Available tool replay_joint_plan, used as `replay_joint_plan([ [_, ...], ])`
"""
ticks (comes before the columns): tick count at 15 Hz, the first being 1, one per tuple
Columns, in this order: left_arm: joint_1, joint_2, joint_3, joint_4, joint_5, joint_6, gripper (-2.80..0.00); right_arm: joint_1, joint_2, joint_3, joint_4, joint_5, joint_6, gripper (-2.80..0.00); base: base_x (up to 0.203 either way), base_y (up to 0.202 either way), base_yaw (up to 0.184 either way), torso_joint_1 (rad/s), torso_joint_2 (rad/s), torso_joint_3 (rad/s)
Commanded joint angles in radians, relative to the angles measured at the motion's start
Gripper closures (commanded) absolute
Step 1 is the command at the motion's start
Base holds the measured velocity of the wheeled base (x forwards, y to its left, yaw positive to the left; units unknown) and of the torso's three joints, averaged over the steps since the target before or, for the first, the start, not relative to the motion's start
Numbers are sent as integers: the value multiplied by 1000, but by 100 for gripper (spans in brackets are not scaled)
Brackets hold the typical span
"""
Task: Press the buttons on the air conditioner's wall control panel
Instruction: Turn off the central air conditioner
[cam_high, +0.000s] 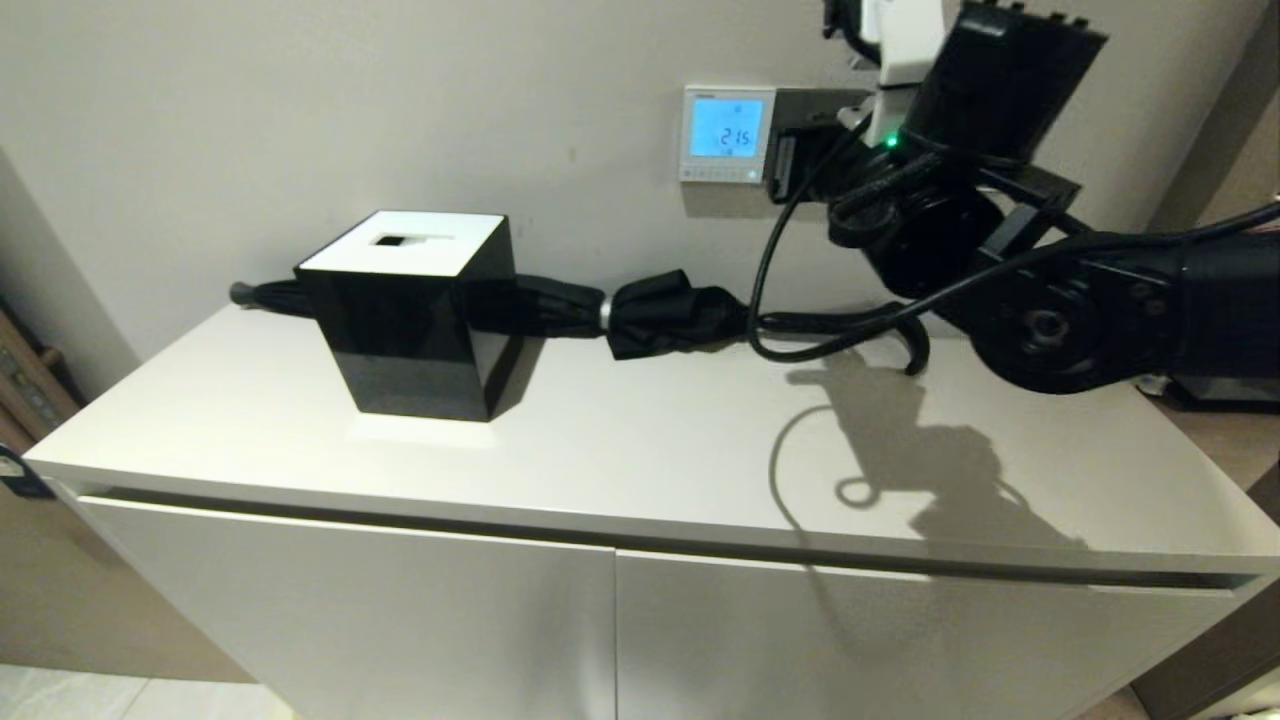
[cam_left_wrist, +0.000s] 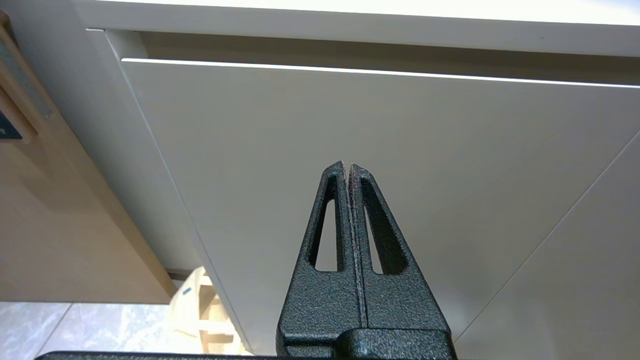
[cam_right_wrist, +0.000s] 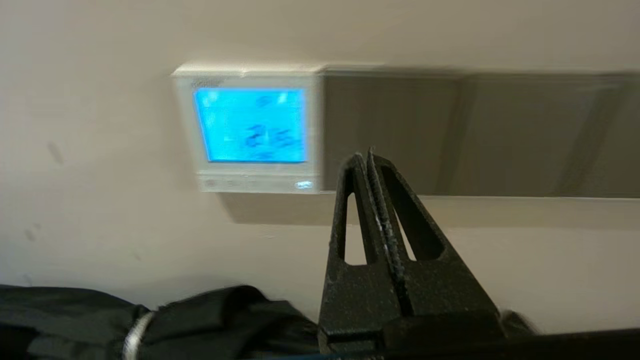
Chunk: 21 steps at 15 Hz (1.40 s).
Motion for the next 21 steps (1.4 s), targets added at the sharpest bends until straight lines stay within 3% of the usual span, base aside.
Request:
replay_joint_plan([
  [1, 0, 0, 0, 0, 0, 0, 0, 0, -146, 74, 14, -16, -2, 0, 0, 0, 0, 0, 0, 0],
  [6, 0, 0, 0, 0, 0, 0, 0, -5, -296, 272, 39, -54, 0, 0, 0, 0, 0, 0, 0, 0],
  [9, 0, 0, 0, 0, 0, 0, 0, -10, -417, 414, 62, -178, 0, 0, 0, 0, 0, 0, 0, 0],
  [12, 0, 0, 0, 0, 0, 0, 0, -33, -614, 553, 91, -242, 1, 0, 0, 0, 0, 0, 0, 0],
  [16, 0, 0, 0, 0, 0, 0, 0, -188, -907, 695, 203, -276, 2, 0, 0, 0, 0, 0, 0, 0],
  [21, 0, 0, 0, 0, 0, 0, 0, -442, -1249, 752, 493, -240, 0, 0, 0, 0, 0, 0, 0, 0],
])
